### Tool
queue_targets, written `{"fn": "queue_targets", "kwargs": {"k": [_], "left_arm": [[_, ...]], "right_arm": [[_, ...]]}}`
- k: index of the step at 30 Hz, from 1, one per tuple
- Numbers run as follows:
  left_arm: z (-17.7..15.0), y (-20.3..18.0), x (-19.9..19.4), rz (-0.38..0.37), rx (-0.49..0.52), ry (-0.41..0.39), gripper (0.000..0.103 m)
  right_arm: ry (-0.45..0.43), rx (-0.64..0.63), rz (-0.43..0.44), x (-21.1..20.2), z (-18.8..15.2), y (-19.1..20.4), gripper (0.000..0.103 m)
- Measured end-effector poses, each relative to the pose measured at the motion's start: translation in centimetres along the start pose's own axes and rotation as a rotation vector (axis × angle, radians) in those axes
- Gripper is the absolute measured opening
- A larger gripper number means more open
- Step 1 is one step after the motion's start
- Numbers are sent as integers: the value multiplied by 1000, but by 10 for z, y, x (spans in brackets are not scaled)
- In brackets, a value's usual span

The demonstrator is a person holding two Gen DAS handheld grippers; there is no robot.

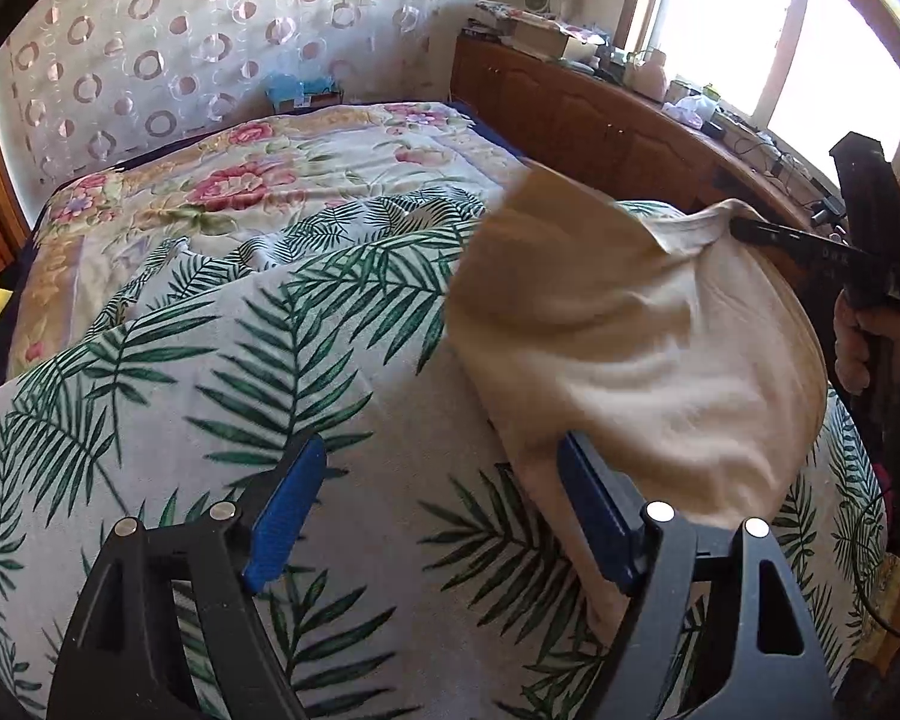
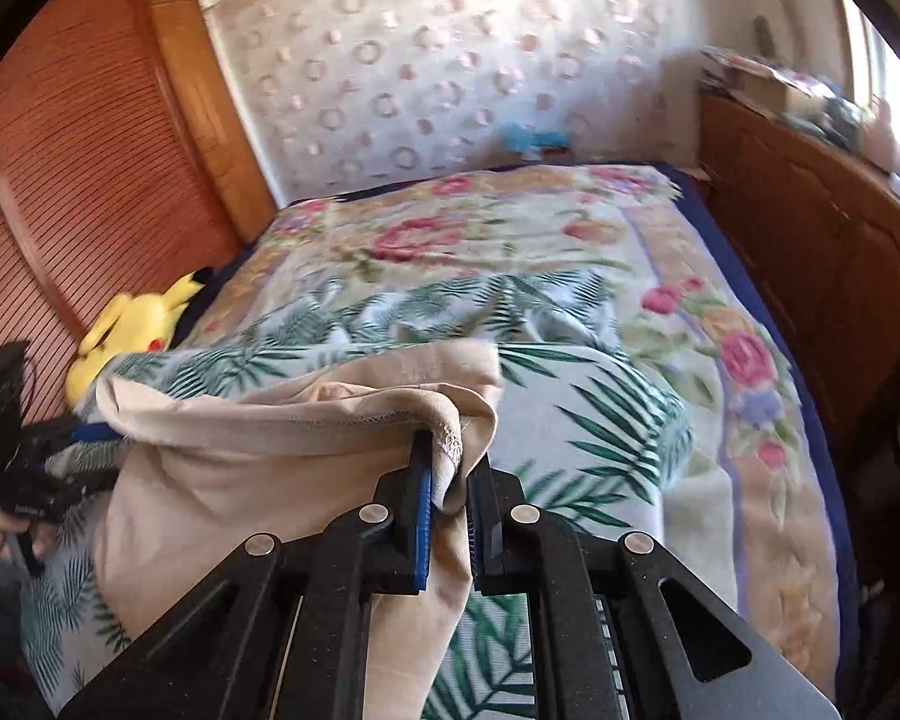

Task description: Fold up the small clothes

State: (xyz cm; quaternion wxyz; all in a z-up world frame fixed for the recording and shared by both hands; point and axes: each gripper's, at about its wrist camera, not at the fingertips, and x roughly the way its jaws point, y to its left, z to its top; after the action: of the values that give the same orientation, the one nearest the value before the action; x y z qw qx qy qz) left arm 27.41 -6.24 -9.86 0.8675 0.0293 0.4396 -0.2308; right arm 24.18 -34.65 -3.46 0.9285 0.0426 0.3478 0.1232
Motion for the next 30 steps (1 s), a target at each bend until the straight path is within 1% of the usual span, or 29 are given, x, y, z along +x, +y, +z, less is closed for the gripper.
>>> {"fn": "queue_targets", "kwargs": {"k": [2, 4, 7, 8, 10, 12, 13, 16, 18, 20, 22, 25, 26, 27, 28, 29, 30], "left_arm": [[7, -3, 4, 10, 13, -3, 80], [15, -5, 6, 6, 21, -15, 80], [23, -5, 11, -7, 11, -20, 80], [25, -4, 12, -14, 2, -19, 80], [26, -3, 16, -19, -10, -10, 80], [26, -1, 20, -30, -30, -1, 80], [26, -1, 21, -38, -38, 1, 80], [25, 1, 24, -66, -62, 1, 80], [25, 1, 27, -88, -74, 7, 80], [26, -1, 28, -95, -70, 1, 74], [27, -5, 29, -100, -61, 2, 68], [28, -10, 32, -111, -49, -2, 59], [29, -12, 33, -115, -46, -1, 57], [30, -13, 33, -125, -43, 2, 51], [30, -15, 34, -132, -42, 2, 47], [30, -16, 35, -131, -38, 0, 44], [30, -17, 35, -136, -32, -1, 37]], "right_arm": [[0, 1, -58, -2, 2, -1, 17], [-5, 14, -70, -7, 6, 1, 39], [-16, 8, -60, -22, 5, 7, 49], [-8, -2, -51, -26, 4, 11, 50], [14, -12, -15, -29, -2, 18, 62], [40, -17, 14, -30, -12, 22, 69], [55, -17, 28, -30, -15, 27, 71], [99, -10, 47, -23, -22, 29, 72], [138, -4, 23, -9, -22, 24, 72], [166, 20, 31, 1, -25, 18, 72], [153, 19, 22, -1, -16, 19, 73], [153, -7, 41, 1, -15, 24, 72], [152, -47, 48, 1, -15, 29, 70], [150, -83, 38, 4, -16, 38, 65], [149, -101, 38, 4, -15, 39, 60], [152, -99, 45, 4, -14, 39, 57], [155, -99, 58, 5, -16, 37, 48]]}}
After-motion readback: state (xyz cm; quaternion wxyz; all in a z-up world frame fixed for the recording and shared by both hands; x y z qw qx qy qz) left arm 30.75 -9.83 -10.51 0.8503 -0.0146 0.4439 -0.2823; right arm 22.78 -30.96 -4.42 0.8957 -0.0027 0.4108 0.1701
